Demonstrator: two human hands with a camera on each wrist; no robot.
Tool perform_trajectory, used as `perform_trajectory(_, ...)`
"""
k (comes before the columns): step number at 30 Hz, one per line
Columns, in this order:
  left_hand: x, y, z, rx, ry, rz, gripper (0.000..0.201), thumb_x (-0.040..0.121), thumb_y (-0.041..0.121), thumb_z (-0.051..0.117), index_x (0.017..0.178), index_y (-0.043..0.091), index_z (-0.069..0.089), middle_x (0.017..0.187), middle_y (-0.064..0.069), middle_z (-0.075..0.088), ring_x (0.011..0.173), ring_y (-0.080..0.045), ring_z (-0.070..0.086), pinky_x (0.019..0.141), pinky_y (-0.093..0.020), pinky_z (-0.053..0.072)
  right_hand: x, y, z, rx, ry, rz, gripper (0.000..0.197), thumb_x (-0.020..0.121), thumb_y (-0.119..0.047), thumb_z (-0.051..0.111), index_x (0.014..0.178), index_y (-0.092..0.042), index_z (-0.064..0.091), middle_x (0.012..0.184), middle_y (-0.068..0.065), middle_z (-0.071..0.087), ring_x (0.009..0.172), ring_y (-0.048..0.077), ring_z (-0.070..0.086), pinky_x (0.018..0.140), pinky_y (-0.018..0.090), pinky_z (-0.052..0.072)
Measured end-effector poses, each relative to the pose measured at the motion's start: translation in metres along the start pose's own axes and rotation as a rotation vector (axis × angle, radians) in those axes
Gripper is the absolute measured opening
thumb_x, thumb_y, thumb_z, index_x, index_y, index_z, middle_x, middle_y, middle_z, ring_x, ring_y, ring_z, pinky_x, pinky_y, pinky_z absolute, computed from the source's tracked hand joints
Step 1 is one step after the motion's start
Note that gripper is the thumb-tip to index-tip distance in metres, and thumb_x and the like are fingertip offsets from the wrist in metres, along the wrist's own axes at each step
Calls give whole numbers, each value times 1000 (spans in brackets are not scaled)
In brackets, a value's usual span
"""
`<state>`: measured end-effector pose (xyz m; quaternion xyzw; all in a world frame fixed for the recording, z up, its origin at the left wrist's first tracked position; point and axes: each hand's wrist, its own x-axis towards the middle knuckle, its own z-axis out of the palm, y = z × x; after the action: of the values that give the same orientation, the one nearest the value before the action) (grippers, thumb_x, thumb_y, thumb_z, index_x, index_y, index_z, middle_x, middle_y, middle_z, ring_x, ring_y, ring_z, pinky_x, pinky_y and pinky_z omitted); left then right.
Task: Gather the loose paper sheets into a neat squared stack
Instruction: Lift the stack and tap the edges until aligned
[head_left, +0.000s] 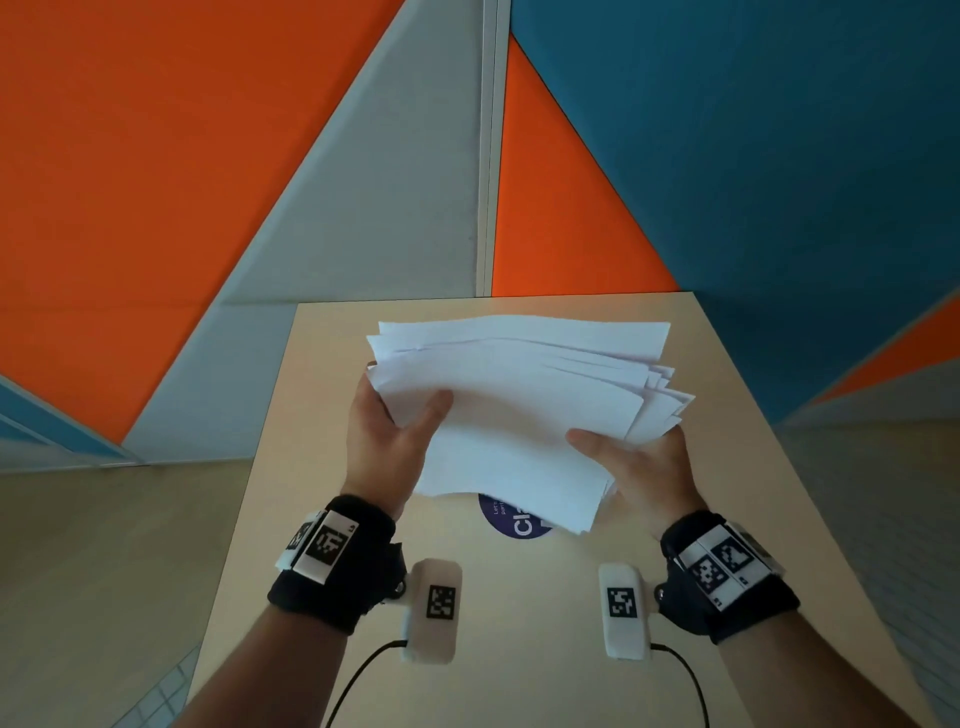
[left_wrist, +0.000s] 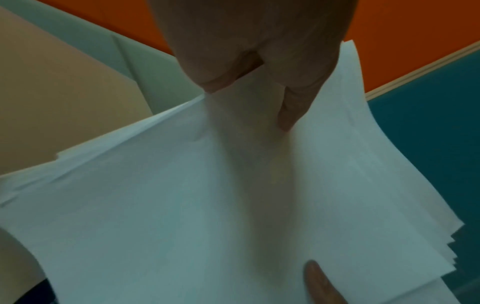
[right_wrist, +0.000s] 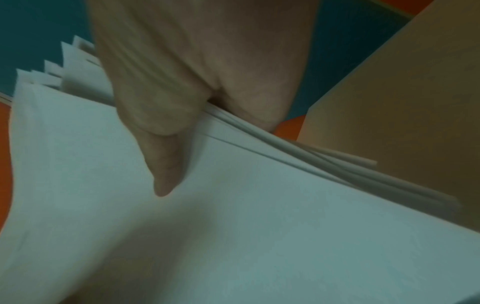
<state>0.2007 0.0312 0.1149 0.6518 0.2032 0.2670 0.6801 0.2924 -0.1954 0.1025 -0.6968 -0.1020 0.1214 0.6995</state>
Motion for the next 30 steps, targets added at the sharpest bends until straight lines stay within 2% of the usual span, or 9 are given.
perform_trajectory(3,-5,3,7,8,10,23,37,81,4,68,116,10,56,107,-7,71,100,-23,69,90,-49,55,1,0,3,19,39,0,30,74,3,80,89,-22,75,89,-2,80,83,12,76,73,28,60)
perform_trajectory(6,-8,4,12,15,10,68,34,86,-6,61,118,4,55,104,-3,71,97,-16,69,86,-34,57,-2,2,4,52,72,2,27,75,3,79,88,-19,74,87,-3,80,81,11,76,70,24,60)
perform_trajectory(8,-8,-2,9,-20,-2,54,36,85,-8,62,118,4,55,106,-5,70,99,-19,69,85,-31,57,-4,6,2,60,72,6,27,76,3,79,83,-22,75,84,-6,80,79,8,76,69,22,59)
perform_trajectory(13,-6,-22,1,23,-58,-62,36,82,4,69,117,2,60,109,-15,71,99,-23,70,81,-31,55,-7,20,-1,23,62,68,29,73,0,83,91,-21,74,94,-1,80,90,15,76,80,31,59)
perform_trajectory(18,-4,-20,7,127,-101,-55,24,80,19,69,104,16,71,99,0,76,95,-19,72,87,-45,56,-4,22,2,1,41,67,40,72,5,81,100,-21,70,91,-10,79,86,7,75,70,18,58)
perform_trajectory(21,0,-14,9,172,-52,-9,33,80,25,68,111,15,68,97,7,75,94,-15,71,86,-41,57,-1,15,1,1,47,9,39,74,7,79,97,-23,71,93,-9,79,89,8,74,77,20,59)
perform_trajectory(24,2,-12,5,237,-55,33,36,76,33,71,108,16,70,96,7,75,92,-13,72,84,-38,57,1,14,-3,-2,70,9,32,74,3,81,96,-19,73,93,-4,80,88,11,76,78,27,61)
perform_trajectory(26,2,-17,3,207,-71,-11,35,73,32,73,104,16,71,94,3,77,89,-15,73,83,-40,58,2,20,-3,-33,84,62,26,71,-1,84,91,-16,75,91,1,80,86,16,76,79,34,61)
perform_trajectory(30,1,-28,5,95,-92,-164,28,70,20,77,97,22,72,89,2,78,85,-17,73,79,-39,58,0,35,2,-26,81,161,27,68,1,86,86,-16,74,89,2,80,83,15,77,77,34,60)
